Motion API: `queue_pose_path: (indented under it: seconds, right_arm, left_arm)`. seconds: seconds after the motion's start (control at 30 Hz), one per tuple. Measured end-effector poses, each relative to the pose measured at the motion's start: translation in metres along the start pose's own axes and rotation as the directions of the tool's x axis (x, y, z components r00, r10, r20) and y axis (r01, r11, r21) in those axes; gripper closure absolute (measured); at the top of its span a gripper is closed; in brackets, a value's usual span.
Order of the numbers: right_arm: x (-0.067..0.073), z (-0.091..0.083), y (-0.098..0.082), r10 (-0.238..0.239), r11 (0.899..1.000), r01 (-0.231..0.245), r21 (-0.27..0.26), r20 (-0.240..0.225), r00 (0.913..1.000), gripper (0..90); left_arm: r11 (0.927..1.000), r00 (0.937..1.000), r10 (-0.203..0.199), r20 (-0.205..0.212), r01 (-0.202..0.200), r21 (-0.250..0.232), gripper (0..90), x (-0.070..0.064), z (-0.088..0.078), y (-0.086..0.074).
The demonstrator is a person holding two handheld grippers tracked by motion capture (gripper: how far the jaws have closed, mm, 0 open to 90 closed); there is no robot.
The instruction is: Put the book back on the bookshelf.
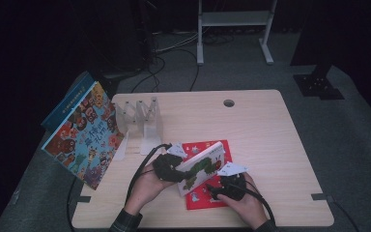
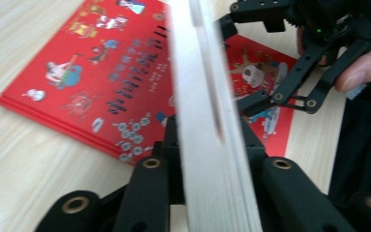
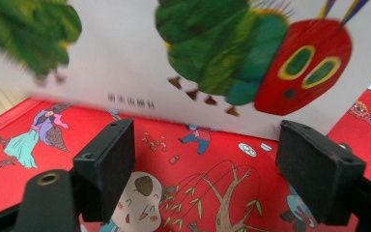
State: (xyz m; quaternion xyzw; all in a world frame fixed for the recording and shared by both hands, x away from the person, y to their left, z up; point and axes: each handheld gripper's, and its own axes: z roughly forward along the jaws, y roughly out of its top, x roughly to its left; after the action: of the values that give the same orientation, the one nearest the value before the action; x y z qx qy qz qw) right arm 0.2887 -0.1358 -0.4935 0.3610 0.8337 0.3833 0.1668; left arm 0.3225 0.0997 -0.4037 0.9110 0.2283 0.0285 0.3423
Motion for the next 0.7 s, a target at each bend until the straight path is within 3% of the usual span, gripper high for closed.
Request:
queue_pose_path:
  seconds: [0.27,0.7]
  right_arm:
    - [-0.002,0.0,-0.002,-0.003,1.0,0.002,-0.014,-0.011,0.9999,20.6]
    - [-0.003,0.0,-0.004,-0.004,1.0,0.004,-0.03,-0.014,0.9999,20.3]
  left_arm:
    - [0.9998,0.9999,-0.005,-0.013,0.005,-0.019,75.5,0.001,-0.013,0.0]
    - [0.994,0.9937,-0.076,-0.083,0.069,-0.085,75.5,0.021,-0.07,-0.02]
